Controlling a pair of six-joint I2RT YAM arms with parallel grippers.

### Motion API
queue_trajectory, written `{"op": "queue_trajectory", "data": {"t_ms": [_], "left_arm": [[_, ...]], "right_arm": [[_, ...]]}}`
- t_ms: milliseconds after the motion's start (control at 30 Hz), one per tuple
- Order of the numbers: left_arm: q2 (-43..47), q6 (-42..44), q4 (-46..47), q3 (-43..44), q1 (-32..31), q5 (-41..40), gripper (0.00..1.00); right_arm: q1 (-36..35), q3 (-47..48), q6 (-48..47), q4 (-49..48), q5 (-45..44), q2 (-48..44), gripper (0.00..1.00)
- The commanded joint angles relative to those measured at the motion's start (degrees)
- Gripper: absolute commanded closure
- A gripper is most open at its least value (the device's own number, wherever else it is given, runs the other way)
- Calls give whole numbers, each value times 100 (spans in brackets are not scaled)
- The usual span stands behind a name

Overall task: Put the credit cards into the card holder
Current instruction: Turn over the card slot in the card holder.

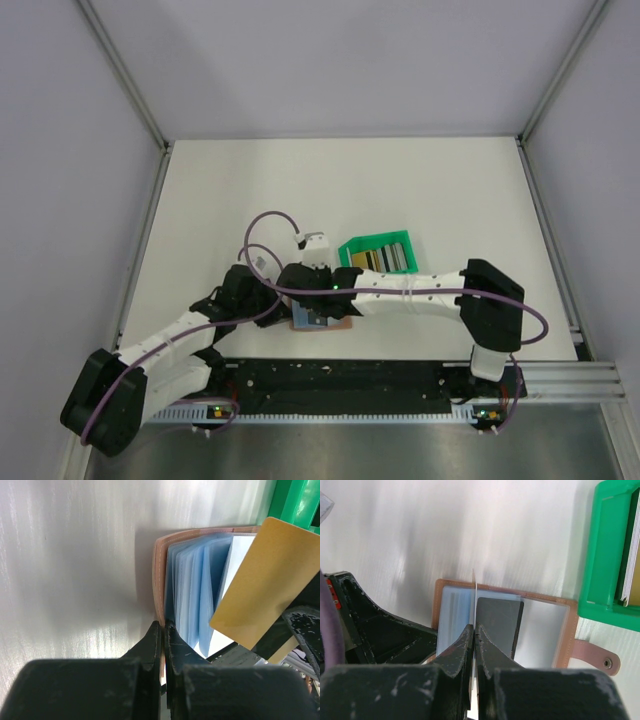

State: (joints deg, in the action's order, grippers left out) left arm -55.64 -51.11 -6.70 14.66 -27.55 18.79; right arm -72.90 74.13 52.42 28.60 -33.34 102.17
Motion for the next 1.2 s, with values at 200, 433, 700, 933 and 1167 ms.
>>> {"op": "queue_trajectory", "data": {"t_ms": [200, 433, 700, 933, 1167], "left_arm": [[18, 40, 195, -42, -22, -24, 100], [-8, 49, 195, -33, -13, -24, 100], [-18, 66, 178, -24, -22, -24, 100], [-44, 66, 195, -15, -22, -33, 100], [-61, 93, 151, 20, -13, -33, 100]], "right_arm": [[-110, 190, -92, 436, -533, -356, 100], [-110, 128, -30, 453, -480, -408, 100], [-110, 198, -171, 462, -480, -408, 100], [-110, 225, -461, 331, -147, -479, 100], [-110, 269, -549, 199, 91, -452, 100]]}}
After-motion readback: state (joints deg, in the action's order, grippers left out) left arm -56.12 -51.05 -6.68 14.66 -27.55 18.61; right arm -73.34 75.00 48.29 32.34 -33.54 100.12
